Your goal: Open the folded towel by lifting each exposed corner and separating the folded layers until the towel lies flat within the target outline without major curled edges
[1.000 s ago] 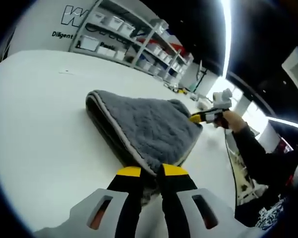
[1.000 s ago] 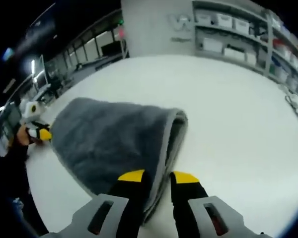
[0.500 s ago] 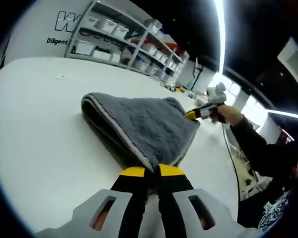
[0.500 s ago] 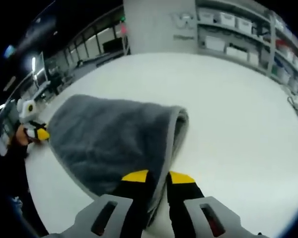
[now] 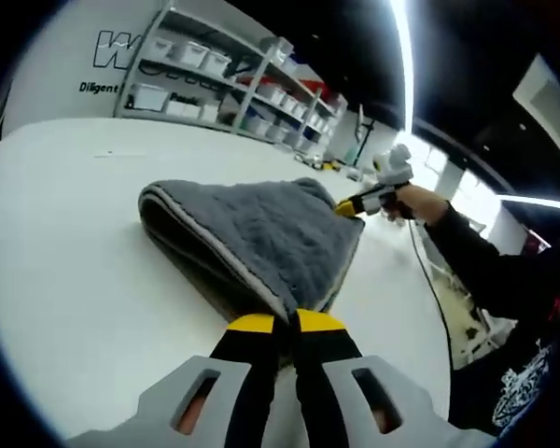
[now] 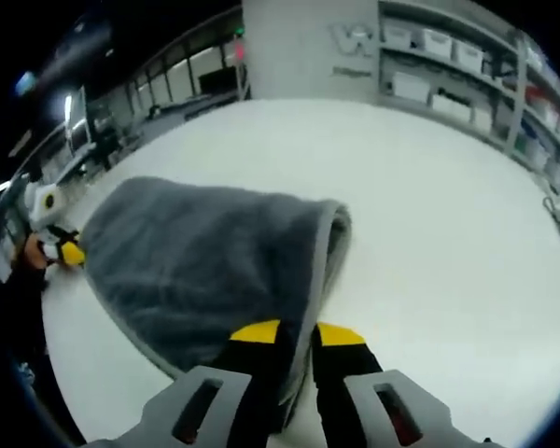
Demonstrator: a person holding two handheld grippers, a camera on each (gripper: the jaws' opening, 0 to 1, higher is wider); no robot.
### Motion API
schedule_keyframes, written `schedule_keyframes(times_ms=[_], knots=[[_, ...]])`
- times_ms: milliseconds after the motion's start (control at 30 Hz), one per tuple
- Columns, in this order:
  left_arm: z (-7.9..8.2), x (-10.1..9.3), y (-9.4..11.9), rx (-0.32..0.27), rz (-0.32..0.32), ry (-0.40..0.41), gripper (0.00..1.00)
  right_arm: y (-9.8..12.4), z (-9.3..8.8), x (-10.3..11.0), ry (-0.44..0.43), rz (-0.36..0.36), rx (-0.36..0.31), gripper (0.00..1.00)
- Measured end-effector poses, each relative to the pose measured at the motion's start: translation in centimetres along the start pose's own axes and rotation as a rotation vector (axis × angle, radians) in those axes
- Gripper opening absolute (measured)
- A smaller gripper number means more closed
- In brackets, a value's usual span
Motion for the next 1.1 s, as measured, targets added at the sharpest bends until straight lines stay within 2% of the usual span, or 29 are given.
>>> schedule_keyframes(times_ms=[433,567,767,1100], knots=[[-0.5,-1.2,0.1,0.020,0.021,-0.105,0.03,-0.8,0.8,-0.1,0.037,-0.018,0.021,0.08],[-0.7,-1.6,0.1,0.022,0.014,-0.098,0.03,-1.4,1.4,-0.3,0.039,-0.015,0.020,0.07],[-1.1,-2.5,0.2,0.013,0.000,-0.091,0.03,-2.5,2.6,-0.3,0.094,-0.018,0.020,0.07],[-1.7,-4.1,0.0,0.015,0.000,-0.153,0.03,-3.9,4.0,-0.3,0.113,-0.007,0.023,0.06]])
Point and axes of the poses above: the point that each gripper's makers call its tool centre point, and the gripper's own axes: y roughly backward along the fingers, x roughly to its left, z roughly out of its top, the point moved 1 cm from there along y, roughly backward along the fingers, and after that the axes turned 2 degrees about z, right-handed, at the moved point
